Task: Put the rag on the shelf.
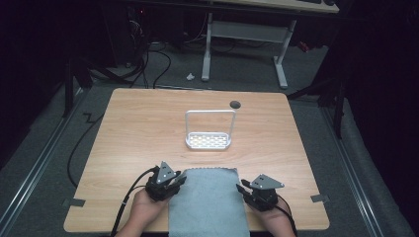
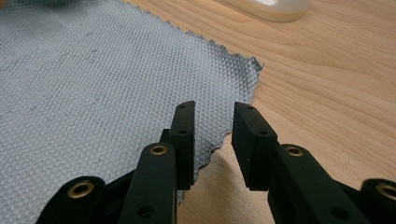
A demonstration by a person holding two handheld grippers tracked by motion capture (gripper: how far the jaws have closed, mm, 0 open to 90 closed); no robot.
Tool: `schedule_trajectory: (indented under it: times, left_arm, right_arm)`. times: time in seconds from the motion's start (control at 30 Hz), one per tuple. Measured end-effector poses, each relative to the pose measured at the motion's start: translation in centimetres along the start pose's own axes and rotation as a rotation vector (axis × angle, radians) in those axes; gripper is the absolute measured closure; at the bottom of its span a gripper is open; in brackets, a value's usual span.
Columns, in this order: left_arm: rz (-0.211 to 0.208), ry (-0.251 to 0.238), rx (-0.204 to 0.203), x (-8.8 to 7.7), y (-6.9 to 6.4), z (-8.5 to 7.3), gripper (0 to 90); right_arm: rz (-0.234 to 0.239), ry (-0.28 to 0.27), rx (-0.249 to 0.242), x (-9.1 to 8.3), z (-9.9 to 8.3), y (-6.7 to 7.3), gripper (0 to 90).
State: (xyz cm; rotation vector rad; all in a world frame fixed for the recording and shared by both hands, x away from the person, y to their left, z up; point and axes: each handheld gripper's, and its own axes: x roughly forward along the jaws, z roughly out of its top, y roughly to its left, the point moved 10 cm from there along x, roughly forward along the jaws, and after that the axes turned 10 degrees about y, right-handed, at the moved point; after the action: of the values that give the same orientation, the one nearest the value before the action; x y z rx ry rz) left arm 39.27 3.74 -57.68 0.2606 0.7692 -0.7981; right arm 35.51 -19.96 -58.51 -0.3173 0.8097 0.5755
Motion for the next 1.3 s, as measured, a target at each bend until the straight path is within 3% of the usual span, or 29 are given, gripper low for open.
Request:
schedule_trajectory:
  times: [0.17, 0.27, 0.33, 0.4, 0.5, 0.63, 0.7, 0.8, 1.0, 1.1, 1.2, 1.3]
  left_arm:
    - [-0.054, -0.016, -0.094, -0.1, 0.8, -0.4, 85.7]
    - [-0.043, -0.005, -0.092, 0.1, 0.9, -0.7, 88.3]
    - [-0.031, -0.010, -0.087, 0.0, 0.9, -0.7, 88.6]
    - [-0.029, -0.023, -0.096, -0.1, 1.0, -0.6, 89.1]
    - [-0.020, -0.034, -0.100, -0.2, 1.3, -0.6, 89.5]
    - [0.000, -0.047, -0.132, -0.4, 2.2, -0.8, 89.7]
    - [0.000, -0.053, -0.147, -0.6, 2.6, -0.9, 89.8]
    - [0.011, -0.060, -0.160, -0.8, 3.0, -0.9, 89.7]
    - [0.020, -0.101, -0.169, -1.4, 2.9, -0.4, 89.4]
    - [0.020, -0.135, -0.169, -1.9, 2.6, 0.1, 89.2]
    - [0.024, -0.170, -0.134, -2.4, 2.0, 0.5, 89.2]
    - [0.039, -0.185, -0.136, -2.8, 1.8, 0.9, 89.2]
  right_arm:
    - [0.006, -0.007, 0.013, 0.1, 0.2, 0.0, 70.0]
    - [0.029, -0.025, 0.066, 0.3, 0.8, -0.2, 66.3]
    - [0.020, -0.017, 0.099, 0.6, 1.4, -0.7, 64.6]
    - [0.001, -0.010, 0.111, 1.1, 2.2, -1.3, 61.9]
    - [0.013, 0.009, 0.135, 2.2, 3.1, -1.9, 61.2]
    - [0.026, 0.055, 0.167, 4.3, 3.6, -2.3, 63.4]
    - [0.014, 0.064, 0.137, 4.8, 3.6, -2.1, 73.9]
    - [0.006, 0.043, 0.120, 4.4, 3.9, -2.0, 88.5]
    - [-0.015, -0.038, 0.072, 2.1, 4.3, -1.2, 89.8]
    - [-0.015, -0.088, 0.089, 1.2, 4.2, -0.9, 89.7]
    - [-0.029, -0.123, 0.083, 0.3, 4.4, -0.8, 89.7]
    - [-0.037, -0.159, 0.090, -0.6, 4.8, -0.7, 89.7]
